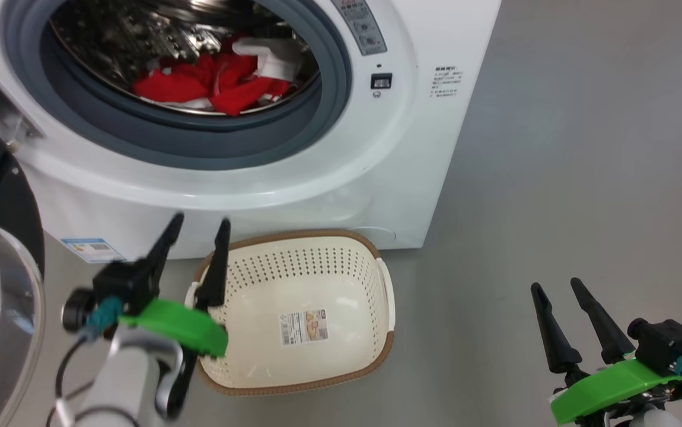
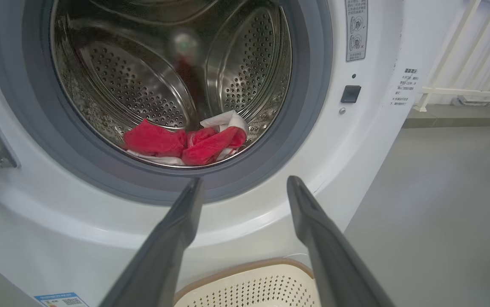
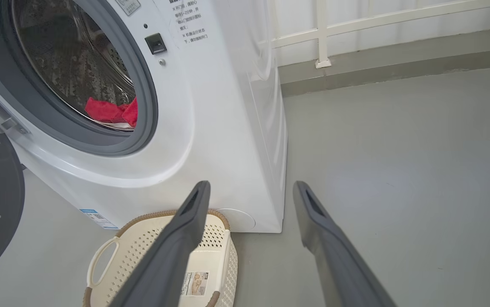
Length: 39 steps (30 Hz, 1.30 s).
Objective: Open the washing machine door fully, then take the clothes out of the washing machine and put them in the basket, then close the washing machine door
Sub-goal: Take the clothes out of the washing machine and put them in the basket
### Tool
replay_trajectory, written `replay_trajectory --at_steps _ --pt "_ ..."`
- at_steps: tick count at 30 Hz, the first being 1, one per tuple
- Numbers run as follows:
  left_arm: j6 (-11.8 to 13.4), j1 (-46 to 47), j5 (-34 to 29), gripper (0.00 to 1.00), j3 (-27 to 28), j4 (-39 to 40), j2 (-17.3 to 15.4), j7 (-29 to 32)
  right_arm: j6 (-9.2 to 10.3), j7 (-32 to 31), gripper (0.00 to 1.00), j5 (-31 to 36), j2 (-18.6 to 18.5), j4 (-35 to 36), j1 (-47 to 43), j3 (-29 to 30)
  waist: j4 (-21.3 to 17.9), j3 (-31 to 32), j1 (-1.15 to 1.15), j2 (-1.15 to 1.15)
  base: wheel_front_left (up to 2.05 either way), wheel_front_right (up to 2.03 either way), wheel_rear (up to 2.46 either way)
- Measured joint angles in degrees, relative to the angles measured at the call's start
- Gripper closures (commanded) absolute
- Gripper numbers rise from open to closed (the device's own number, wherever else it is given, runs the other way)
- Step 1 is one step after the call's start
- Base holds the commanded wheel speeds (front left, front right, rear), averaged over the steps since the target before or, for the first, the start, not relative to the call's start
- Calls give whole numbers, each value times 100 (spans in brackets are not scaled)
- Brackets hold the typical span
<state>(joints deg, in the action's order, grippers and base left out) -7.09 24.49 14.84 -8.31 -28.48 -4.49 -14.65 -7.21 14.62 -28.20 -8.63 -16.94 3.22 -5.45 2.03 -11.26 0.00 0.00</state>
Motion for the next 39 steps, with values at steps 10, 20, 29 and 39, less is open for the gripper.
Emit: replay_trajectory --at_steps 10,20,29,39 --pt "126 2094 -223 0 -272 -1636 152 253 0 0 0 0 76 49 336 54 -119 -535 0 0 0 0 0" --pt "210 3695 -444 0 -487 -3030 180 487 0 1 0 0 162 99 749 45 -285 -1094 0 0 0 0 0" --pt "305 4713 -579 0 -622 -3972 46 622 0 1 0 0 191 138 1015 -23 -472 -1541 0 0 0 0 0" --pt "325 5324 -782 0 -817 -4413 -270 737 0 1 0 0 233 162 1157 -172 -671 -1920 0 0 0 0 0"
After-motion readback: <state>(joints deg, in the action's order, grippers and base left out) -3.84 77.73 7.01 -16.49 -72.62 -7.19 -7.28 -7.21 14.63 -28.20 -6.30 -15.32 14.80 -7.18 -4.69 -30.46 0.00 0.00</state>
